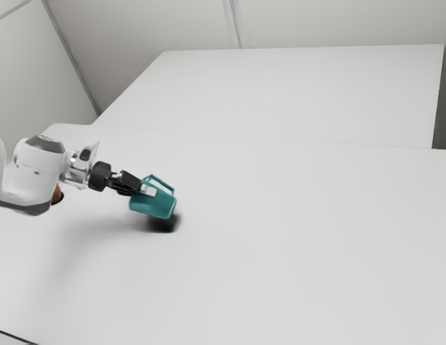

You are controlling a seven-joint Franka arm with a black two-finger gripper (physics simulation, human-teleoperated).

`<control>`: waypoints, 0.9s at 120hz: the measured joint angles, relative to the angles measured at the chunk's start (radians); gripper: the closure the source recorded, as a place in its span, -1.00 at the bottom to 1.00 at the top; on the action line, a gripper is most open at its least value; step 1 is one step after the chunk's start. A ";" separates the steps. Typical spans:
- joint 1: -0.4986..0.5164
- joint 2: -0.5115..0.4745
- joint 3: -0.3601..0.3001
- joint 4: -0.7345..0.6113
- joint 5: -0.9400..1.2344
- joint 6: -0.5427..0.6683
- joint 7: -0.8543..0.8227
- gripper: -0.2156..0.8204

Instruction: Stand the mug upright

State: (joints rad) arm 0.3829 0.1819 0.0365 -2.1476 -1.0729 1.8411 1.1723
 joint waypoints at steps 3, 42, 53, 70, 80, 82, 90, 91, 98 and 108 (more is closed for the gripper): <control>-0.017 -0.011 0.005 0.000 0.001 0.001 -0.001 0.90; -0.363 -0.133 0.250 0.009 0.122 0.055 -0.051 0.92; -0.378 -0.177 0.241 0.014 0.253 0.083 -0.091 0.92; -0.381 -0.239 0.199 0.015 0.464 0.118 -0.174 0.92; -0.424 -0.265 0.191 0.013 0.581 0.134 -0.231 0.92; -0.436 -0.269 0.191 0.012 0.602 0.137 -0.243 0.92; -0.469 -0.283 0.188 0.009 0.688 0.148 -0.293 0.92; -0.472 -0.285 0.187 0.008 0.698 0.149 -0.300 0.92; -0.478 -0.297 0.175 0.003 0.765 0.159 -0.346 0.93; -0.480 -0.318 0.144 -0.023 0.850 0.182 -0.414 0.93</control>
State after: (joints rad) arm -0.0967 -0.1363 0.1809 -2.1702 -0.2229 2.0230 0.7579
